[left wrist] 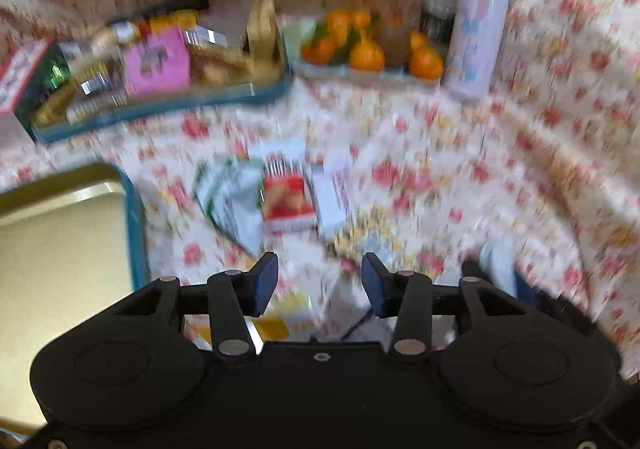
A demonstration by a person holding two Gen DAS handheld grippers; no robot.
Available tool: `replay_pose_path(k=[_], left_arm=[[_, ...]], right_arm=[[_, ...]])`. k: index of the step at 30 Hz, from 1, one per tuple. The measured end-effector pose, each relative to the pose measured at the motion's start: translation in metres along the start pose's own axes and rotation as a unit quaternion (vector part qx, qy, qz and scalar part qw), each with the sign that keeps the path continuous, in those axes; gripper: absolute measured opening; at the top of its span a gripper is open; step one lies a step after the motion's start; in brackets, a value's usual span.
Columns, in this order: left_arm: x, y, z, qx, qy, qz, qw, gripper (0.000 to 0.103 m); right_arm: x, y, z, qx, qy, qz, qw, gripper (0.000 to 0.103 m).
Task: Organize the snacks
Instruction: 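Lift the white bar with the right tool while the left tool grasps the gold candy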
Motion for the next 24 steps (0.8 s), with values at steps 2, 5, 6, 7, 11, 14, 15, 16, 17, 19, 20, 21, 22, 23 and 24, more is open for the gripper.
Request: replay_pose_path(k=[2,5,6,7,11,14,15,16,17,19,20,21,22,23,24], left_arm=[[-0.003,-0.003,-0.016,0.02,0.003,-0.003,0.9998,0.052],[-0.011,0.002,-0.037,0.038,0.011,-0.007,0.9992,0.052],[-0.013,0.006,-0.043,0.042,0.013,-0.009,0.999,0.052],[-0.016,0.012,-0.048,0.045,0.016,-0.01,0.9988,0.052],[-0.018,0.035,-0.054,0.046,0.009,-0.004,0.9989,0.052],[-0.016,0.056,-0.054,0.052,-0.01,0.01,0.9986,0.052],[-0.016,0.062,-0.056,0.053,-0.011,0.016,0.9984,0.052],[-0.014,0.069,-0.053,0.051,-0.011,0.024,0.9983,0.052],[-0.013,0.076,-0.053,0.048,-0.01,0.031,0.9983,0.052],[-0.011,0.088,-0.051,0.044,-0.006,0.04,0.9982,0.052],[-0.01,0.094,-0.051,0.041,-0.003,0.042,0.9983,0.052],[-0.008,0.1,-0.05,0.035,0.003,0.044,0.9984,0.052],[-0.007,0.105,-0.05,0.029,0.009,0.045,0.9985,0.052],[-0.004,0.109,-0.05,0.023,0.014,0.047,0.9986,0.052],[-0.002,0.113,-0.049,0.019,0.02,0.049,0.9984,0.052]], right_arm=[[-0.002,0.001,0.0,0.002,0.005,-0.003,1.0,0.026],[-0.002,0.002,0.001,0.005,0.005,-0.002,1.0,0.026],[-0.002,0.002,0.001,0.005,0.003,-0.001,1.0,0.026],[-0.001,0.003,0.001,0.007,0.002,0.001,1.0,0.026],[-0.002,0.004,0.001,0.013,0.003,-0.011,1.0,0.026],[-0.002,0.004,0.002,0.013,-0.002,-0.017,1.0,0.029],[-0.001,0.004,0.002,0.013,-0.006,-0.016,1.0,0.03],[0.0,0.004,0.002,0.013,-0.011,-0.015,1.0,0.03],[0.002,0.004,0.002,0.013,-0.016,-0.013,1.0,0.03],[0.003,0.004,0.002,0.013,-0.021,-0.013,1.0,0.031],[0.002,0.004,0.002,0.014,-0.021,-0.013,1.0,0.031],[0.002,0.004,0.002,0.014,-0.021,-0.013,1.0,0.031],[0.002,0.004,0.002,0.014,-0.02,-0.014,1.0,0.031],[0.002,0.004,0.002,0.014,-0.02,-0.015,1.0,0.031],[0.001,0.004,0.002,0.014,-0.019,-0.015,1.0,0.031]])
Point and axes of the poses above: each gripper's, at about its wrist camera, not at the fingertips, and z roughly the way its jaws point, x to its right, y to its underside, the point moved 3 cm from there along z, roughly the way its jaws point, and after that the axes turned 12 degrees about -x, right-handed, at the moved point
